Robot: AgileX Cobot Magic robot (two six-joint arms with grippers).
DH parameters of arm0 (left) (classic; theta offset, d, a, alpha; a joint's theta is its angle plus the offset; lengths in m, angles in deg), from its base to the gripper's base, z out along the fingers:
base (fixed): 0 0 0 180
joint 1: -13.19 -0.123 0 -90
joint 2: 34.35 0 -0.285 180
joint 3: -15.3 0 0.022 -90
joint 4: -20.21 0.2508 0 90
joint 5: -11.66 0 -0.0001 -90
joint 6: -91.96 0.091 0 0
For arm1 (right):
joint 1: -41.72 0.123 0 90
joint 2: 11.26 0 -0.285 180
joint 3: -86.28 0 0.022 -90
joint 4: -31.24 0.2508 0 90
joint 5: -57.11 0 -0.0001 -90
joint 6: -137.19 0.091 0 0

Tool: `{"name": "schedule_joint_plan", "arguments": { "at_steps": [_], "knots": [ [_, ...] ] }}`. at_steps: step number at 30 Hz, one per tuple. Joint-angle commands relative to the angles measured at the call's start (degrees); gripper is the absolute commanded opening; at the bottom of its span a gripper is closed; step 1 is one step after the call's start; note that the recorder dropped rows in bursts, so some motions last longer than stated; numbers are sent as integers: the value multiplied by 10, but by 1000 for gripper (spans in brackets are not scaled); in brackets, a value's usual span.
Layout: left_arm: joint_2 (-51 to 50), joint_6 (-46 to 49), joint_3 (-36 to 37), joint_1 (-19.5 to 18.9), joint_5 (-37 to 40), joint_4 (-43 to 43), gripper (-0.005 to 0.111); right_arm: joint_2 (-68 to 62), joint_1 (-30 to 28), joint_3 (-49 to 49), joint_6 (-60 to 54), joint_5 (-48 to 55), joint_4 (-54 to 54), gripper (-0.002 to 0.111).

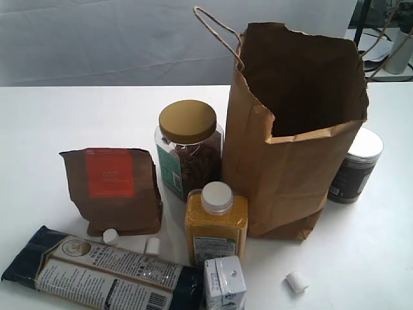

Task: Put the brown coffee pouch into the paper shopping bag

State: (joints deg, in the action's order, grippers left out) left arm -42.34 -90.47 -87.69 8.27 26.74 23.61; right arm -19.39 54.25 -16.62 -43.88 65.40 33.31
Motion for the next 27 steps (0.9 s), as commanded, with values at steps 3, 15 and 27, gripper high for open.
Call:
{"name": "schedule_joint_plan", "arguments": {
  "at_steps": [3,15,27],
  "knots": [
    [2,-2,2,-2,-2,3,0,3,1,1,0,-16,1,0],
    [2,-2,2,-2,-2,3,0,-85,121,-253,-29,20,171,0],
    [2,-2,2,-2,-2,3,0,-587,287,-686,-366,446,358,0]
  ]
}}
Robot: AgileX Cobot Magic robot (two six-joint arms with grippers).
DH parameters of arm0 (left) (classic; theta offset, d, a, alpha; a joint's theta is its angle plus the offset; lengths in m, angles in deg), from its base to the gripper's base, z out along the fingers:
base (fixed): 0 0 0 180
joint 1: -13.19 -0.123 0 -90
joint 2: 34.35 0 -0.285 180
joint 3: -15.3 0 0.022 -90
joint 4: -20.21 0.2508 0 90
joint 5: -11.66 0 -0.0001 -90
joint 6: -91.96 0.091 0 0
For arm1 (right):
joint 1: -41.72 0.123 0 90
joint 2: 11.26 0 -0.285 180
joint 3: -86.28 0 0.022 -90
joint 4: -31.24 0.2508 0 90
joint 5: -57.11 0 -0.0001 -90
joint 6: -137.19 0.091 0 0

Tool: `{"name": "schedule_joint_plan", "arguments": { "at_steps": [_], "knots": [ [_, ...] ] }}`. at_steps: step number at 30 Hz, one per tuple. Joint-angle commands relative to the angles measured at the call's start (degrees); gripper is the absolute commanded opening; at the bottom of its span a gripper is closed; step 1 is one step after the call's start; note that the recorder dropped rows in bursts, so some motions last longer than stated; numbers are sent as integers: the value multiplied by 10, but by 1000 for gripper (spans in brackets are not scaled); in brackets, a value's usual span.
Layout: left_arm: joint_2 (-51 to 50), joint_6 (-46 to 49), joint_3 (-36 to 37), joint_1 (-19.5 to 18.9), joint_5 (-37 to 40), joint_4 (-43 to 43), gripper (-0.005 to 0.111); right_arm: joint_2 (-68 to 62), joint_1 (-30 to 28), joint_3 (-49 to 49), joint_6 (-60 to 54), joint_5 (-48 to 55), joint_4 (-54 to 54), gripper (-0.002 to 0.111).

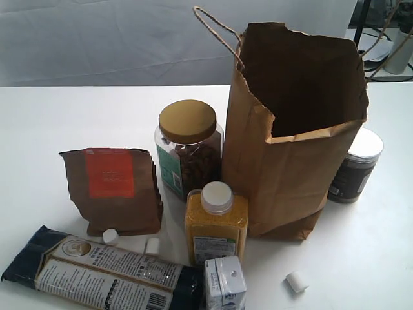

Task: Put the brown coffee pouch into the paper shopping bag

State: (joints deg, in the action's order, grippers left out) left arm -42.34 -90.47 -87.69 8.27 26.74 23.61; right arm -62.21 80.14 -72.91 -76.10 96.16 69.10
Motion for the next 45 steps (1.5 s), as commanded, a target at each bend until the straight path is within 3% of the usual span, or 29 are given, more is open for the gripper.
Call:
{"name": "schedule_joint_plan", "arguments": {
  "at_steps": [1,5,8,10,14,16,25,39,42,45],
  "knots": [
    [2,-2,2,-2,-2,3,0,-204,33,-159,-48,170,-1,0],
    [2,-2,2,-2,-2,3,0,-356,56,-300,-63,282,3,1],
    [2,-2,2,-2,-2,3,0,-455,82,-392,-66,309,4,11],
    [2,-2,2,-2,-2,3,0,-512,101,-440,-54,309,2,24],
    [2,-2,2,-2,-2,3,0,-611,149,-524,-46,309,-25,61],
    [2,-2,2,-2,-2,3,0,-644,169,-552,-46,309,-39,70],
    [2,-2,2,-2,-2,3,0,-786,197,-622,-59,300,-118,69],
    [2,-2,2,-2,-2,3,0,-915,197,-623,-56,258,-119,63],
    [2,-2,2,-2,-2,3,0,-925,197,-623,-51,260,-122,54],
    [2,-2,2,-2,-2,3,0,-927,197,-623,-40,260,-124,35]
  ]
}}
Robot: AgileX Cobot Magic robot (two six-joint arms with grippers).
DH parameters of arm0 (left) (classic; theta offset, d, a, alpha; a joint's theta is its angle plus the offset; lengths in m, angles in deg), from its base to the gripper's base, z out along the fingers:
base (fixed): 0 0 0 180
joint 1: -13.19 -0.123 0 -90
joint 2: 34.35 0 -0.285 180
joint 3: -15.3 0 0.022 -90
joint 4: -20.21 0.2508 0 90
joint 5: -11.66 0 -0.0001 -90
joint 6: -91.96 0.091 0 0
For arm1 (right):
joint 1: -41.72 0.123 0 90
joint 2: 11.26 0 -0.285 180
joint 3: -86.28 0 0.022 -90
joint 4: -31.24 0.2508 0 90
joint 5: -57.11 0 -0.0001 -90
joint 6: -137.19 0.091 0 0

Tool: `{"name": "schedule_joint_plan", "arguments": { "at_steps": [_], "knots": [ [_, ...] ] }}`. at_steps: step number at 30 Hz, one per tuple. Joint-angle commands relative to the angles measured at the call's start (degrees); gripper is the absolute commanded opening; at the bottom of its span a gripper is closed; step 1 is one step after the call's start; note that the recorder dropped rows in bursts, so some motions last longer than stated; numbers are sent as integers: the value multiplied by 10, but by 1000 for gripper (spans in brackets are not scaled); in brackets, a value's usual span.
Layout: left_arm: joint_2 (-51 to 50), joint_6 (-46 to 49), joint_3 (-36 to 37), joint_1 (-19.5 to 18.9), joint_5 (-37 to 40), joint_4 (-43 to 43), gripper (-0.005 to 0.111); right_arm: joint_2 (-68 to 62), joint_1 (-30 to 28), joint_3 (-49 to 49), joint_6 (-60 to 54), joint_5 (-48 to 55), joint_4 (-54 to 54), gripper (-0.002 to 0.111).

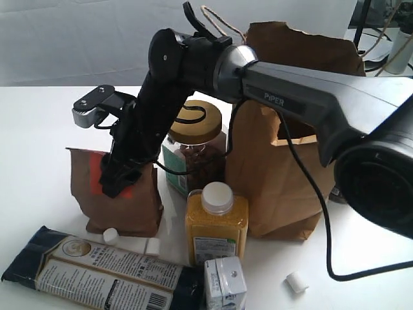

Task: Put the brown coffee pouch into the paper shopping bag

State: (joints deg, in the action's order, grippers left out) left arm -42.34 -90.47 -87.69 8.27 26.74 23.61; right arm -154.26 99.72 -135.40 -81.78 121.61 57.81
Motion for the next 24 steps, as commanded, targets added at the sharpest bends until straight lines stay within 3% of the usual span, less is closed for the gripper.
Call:
{"name": "schedule_joint_plan", "arguments": {
  "at_steps": [1,5,24],
  "knots": [
    [2,-2,2,-2,-2,3,0,-6,1,2,18,6,-11,29],
    [2,-2,2,-2,-2,3,0,4,1,2,18,6,-11,1],
    [2,-2,2,-2,-2,3,0,222,2,2,30,-52,-4,0]
  ]
}}
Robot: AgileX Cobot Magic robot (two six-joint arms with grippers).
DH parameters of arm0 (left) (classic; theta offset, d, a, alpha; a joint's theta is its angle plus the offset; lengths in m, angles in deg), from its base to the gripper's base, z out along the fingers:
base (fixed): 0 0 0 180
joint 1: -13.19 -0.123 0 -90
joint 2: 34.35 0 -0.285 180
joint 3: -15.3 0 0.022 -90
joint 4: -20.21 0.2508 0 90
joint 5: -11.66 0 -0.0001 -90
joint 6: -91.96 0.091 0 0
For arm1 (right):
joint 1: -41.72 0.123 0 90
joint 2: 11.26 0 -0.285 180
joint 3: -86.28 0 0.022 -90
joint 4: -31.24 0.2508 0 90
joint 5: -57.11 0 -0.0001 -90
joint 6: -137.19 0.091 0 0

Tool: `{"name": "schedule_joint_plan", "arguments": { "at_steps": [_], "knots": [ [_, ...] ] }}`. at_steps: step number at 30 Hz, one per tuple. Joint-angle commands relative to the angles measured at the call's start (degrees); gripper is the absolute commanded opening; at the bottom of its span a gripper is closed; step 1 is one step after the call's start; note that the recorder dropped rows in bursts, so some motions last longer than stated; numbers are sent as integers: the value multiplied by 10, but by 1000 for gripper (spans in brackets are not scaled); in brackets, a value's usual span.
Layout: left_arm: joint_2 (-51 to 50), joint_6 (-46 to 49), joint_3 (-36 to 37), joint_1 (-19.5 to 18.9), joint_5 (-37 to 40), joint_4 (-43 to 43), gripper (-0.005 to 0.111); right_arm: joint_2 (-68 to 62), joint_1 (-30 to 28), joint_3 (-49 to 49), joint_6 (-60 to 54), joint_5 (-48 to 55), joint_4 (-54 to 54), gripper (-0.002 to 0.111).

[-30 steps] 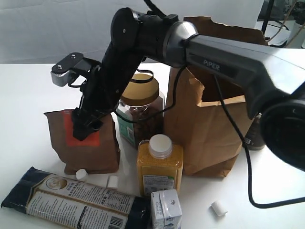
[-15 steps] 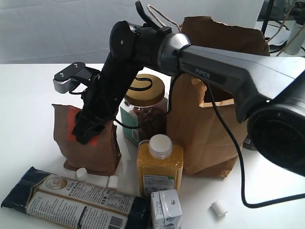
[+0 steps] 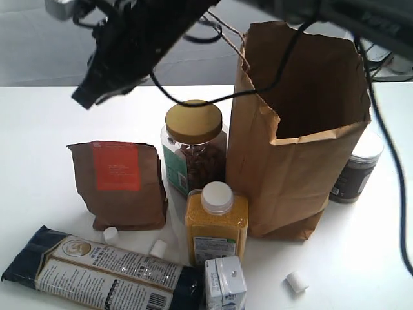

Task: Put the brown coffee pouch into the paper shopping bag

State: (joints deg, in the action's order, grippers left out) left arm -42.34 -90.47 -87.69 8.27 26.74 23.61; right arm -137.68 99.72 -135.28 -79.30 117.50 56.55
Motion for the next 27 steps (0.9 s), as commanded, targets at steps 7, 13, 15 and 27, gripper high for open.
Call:
{"name": "schedule_joint_plan", "arguments": {
  "at_steps": [7,13,15,27],
  "knots": [
    [2,-2,2,-2,-2,3,0,63,7,0,-10,6,43,0],
    [2,-2,2,-2,-2,3,0,-8,39,0,-14,51,-10,26],
    [2,-2,2,-2,-2,3,0,-30,50,0,-7,54,-47,47],
    [2,-2,2,-2,-2,3,0,-117,58,0,-4,-1,-99,66]
  ]
}}
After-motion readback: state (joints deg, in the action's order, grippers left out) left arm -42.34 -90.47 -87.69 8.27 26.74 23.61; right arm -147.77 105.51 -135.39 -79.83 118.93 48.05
